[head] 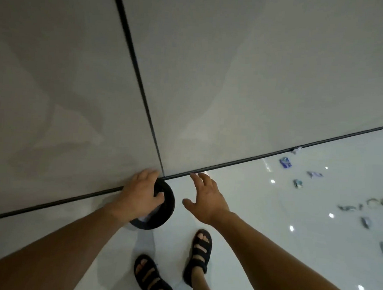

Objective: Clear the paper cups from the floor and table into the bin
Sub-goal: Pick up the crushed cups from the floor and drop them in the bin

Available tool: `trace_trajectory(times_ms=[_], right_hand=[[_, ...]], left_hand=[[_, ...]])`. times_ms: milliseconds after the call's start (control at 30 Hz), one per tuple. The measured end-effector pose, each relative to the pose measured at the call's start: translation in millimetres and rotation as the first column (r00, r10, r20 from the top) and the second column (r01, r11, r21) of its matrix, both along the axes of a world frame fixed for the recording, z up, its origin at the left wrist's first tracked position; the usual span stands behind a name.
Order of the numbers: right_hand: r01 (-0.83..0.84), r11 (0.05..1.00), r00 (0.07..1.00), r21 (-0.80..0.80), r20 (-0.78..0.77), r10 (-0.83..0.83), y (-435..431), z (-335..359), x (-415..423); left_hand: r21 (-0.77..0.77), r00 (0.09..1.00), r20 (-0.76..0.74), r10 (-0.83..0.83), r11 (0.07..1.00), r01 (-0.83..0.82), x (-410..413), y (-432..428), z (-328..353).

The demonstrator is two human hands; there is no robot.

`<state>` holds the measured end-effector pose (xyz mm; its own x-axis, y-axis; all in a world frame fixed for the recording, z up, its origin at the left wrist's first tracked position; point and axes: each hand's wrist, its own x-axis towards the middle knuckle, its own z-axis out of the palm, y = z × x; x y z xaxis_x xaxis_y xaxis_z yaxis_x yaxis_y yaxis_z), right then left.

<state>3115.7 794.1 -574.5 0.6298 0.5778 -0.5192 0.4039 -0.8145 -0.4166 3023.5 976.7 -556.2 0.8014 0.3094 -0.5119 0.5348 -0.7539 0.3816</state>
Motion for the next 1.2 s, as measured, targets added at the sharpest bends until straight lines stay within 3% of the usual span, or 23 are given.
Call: trace_trajectory(times_ms=[233,433,867,1200], right_hand=[[0.224,0.973,0.967,0.053,0.115,-0.229,-89.1,163.1,6.5],[0.395,0.914,0.899,0.088,0.165,-0.405,-197.4,231.2,-6.6],[0.621,0.783,0.772,0.022,0.156,-0.617,-478.4,248.4,-35.6],[0.583,0.812,0.804,0.0,0.143,-0.577,-538.8,241.6,52.0]], left_hand=[[-0.019,0.966,0.091,-0.241,0.97,0.244,40.5,-83.8,140.8],[-0.039,0.921,0.171,-0.349,0.932,0.36,58.9,-177.4,222.8],[0.009,0.836,0.141,-0.531,0.845,0.535,100.9,-421.9,268.1],[-0.017,0.847,0.095,-0.523,0.85,0.526,185.6,-486.4,252.5]])
